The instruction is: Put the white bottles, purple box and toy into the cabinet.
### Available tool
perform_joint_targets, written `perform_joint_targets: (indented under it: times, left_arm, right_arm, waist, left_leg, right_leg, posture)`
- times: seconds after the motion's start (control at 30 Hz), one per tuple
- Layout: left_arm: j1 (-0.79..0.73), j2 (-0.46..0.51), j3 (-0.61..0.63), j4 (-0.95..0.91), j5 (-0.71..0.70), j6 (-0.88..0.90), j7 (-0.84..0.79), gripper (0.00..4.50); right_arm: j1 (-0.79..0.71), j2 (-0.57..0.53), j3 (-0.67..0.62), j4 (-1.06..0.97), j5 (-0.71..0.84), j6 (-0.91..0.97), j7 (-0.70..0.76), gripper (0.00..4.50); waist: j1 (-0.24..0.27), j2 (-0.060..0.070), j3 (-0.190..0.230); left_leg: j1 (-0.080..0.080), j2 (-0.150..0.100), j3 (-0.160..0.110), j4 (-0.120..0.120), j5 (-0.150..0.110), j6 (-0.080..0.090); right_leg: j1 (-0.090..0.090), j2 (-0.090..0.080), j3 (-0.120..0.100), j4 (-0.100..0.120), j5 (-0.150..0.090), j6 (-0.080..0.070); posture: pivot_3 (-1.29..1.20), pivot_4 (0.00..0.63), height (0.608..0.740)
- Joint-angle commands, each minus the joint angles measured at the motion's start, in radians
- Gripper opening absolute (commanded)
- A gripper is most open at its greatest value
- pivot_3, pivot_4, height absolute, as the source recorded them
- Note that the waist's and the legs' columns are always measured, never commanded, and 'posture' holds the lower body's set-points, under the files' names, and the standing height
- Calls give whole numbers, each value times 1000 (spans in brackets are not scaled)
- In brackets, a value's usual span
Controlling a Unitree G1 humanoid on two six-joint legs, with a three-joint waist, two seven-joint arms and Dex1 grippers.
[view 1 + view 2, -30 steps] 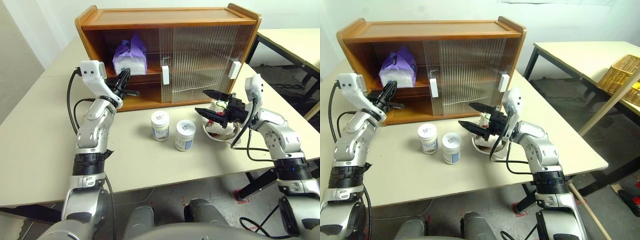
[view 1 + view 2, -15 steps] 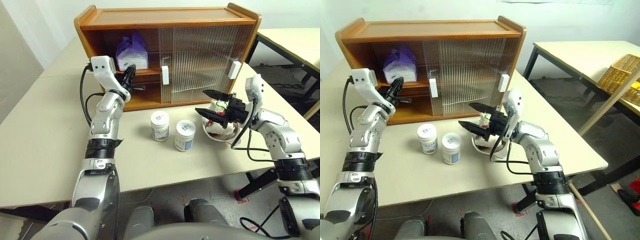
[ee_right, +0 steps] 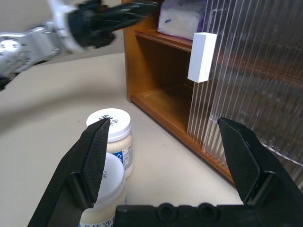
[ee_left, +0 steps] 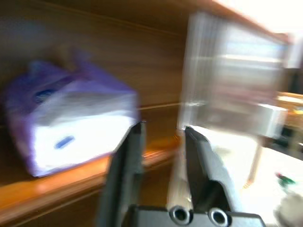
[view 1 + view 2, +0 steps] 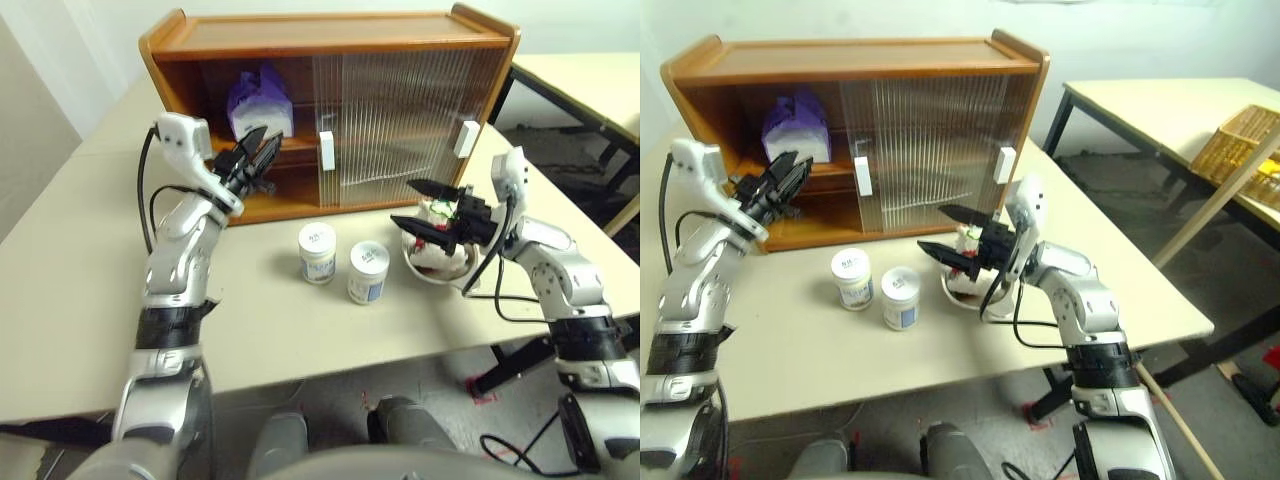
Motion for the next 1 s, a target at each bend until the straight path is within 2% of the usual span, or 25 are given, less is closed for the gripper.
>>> perform_joint_targets:
  times: [0.03,0.17,0.33,0.47,0.73,1.0]
  left_arm:
    - [61,40,30,-68,-46,24,-50,3106]
    - [146,83,60,-100,-82,-2,-124,4460]
    - [246,126,71,-100,-114,-40,-246,4488]
    - [346,181,31,6,-55,-146,-412,4488]
    - [363,198,-6,164,-8,-240,-530,4488]
    - [270,154,-92,339,83,-352,-565,4488]
  right_arm:
    - [-18,0,7,15,-4,5,9,4500]
    - [-27,1,10,25,-5,5,17,4500]
    - [-36,-1,9,33,-6,7,25,4500]
    - [-42,-4,12,29,-7,11,32,4500]
    - [-46,-10,7,23,-7,12,32,4500]
    - [-49,-21,0,3,-5,21,22,4500]
  waist:
    - [2,0,0]
    - [4,0,0]
    - [8,1,0]
    - [9,5,-3]
    - [9,8,-5]
    - [7,9,-5]
  left_leg:
    - [0,0,0,0,0,0]
    - [1,0,-1,0,0,0]
    - [1,0,-3,0,-1,-1]
    - [-1,1,-4,0,-1,-2]
    - [-4,2,-7,-1,-2,-3]
    - [-9,2,-13,-1,-1,-2]
  right_leg:
    - [0,0,0,0,0,0]
    - [0,0,0,1,1,-1]
    - [-2,0,0,2,1,-1]
    - [-5,0,1,3,1,-3]
    - [-12,0,3,4,3,-8]
    - [-17,-1,5,4,5,-12]
  posture:
    - [-51,0,740]
    - [-40,0,740]
    - [-34,0,740]
    - [-35,0,740]
    - [-52,0,740]
    - [-73,0,740]
